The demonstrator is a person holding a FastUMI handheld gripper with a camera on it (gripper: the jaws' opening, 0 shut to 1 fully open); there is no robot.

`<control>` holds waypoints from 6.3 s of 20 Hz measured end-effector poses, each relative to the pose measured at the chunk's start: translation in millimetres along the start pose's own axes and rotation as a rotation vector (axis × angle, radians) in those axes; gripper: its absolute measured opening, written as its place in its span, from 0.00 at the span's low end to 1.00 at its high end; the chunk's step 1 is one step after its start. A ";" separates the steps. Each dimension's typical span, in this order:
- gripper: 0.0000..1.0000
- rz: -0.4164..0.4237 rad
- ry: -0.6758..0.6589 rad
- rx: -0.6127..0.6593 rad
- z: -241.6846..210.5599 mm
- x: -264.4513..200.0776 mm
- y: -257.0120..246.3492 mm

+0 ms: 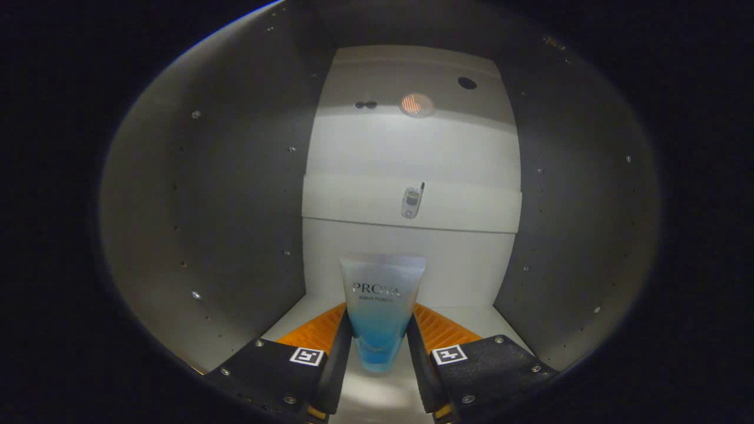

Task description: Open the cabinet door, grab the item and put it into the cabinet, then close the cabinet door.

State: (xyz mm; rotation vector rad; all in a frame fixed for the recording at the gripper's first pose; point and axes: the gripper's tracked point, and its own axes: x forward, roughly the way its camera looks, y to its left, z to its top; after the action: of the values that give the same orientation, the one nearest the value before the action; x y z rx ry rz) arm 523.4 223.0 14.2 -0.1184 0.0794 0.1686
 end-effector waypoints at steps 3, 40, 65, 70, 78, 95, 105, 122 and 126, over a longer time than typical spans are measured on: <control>0.52 -0.012 0.028 0.025 -16.6 5.1 -8.7; 0.93 -0.046 -0.118 0.142 25.8 -305.4 8.5; 0.93 0.177 -0.018 0.114 -57.5 -570.0 -122.4; 0.93 0.070 -0.039 0.107 -50.2 -568.2 -195.3; 0.93 -0.039 -0.075 0.090 -21.8 -516.4 -260.5; 0.91 0.030 -0.057 0.150 -15.5 -506.2 -208.8; 0.91 0.147 -0.053 0.146 -5.7 -487.2 -114.0; 0.91 0.242 -0.043 0.142 6.4 -392.5 50.6; 0.91 0.188 -0.045 0.157 7.6 -380.0 58.7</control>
State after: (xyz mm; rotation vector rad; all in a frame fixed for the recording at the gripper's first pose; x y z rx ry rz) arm 140.4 219.6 49.0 0.0496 0.0584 0.3513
